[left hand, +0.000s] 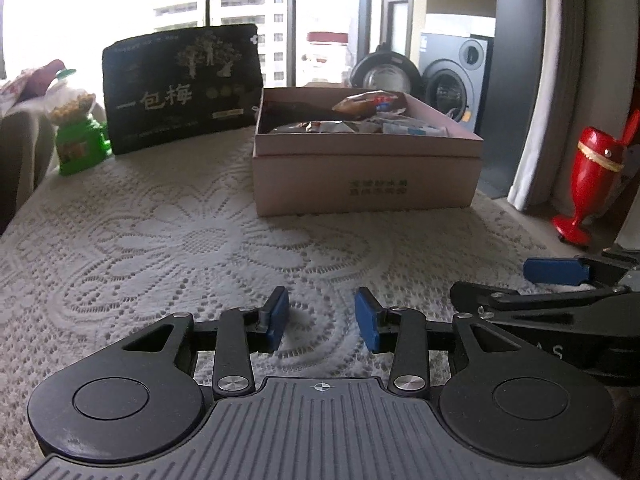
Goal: Organize snacks
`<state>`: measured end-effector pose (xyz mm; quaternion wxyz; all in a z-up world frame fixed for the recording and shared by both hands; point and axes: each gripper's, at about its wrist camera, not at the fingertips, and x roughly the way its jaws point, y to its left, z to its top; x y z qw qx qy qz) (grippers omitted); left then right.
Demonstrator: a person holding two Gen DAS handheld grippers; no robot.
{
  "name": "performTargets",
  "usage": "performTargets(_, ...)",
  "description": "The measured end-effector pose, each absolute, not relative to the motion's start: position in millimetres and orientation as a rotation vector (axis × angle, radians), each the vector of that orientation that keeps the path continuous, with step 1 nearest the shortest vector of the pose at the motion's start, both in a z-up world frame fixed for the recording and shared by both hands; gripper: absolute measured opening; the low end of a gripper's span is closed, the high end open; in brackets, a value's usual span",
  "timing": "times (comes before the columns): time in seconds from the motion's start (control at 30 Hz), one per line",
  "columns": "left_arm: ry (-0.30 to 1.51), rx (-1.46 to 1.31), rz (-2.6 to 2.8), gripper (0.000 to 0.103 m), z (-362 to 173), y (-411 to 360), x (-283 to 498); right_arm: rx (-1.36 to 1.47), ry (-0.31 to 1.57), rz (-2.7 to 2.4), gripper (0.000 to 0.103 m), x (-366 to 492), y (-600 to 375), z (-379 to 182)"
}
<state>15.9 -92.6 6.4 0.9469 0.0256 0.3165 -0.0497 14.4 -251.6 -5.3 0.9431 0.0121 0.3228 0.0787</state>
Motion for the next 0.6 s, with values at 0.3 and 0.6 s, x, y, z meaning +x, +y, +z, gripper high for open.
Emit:
performTargets(0.3, 0.646, 0.025, -0.098, 0.042, 6.5, -89.4, 15.6, 0.039, 0.657, 0.161, 0.072, 16.4, -251.3, -7.1)
performTargets(0.6, 0.645, 0.018, -0.098, 0.042, 6.3, -88.5, 15.3, 0.044, 0.655, 0.156, 0.072, 15.8, -250.9, -7.6)
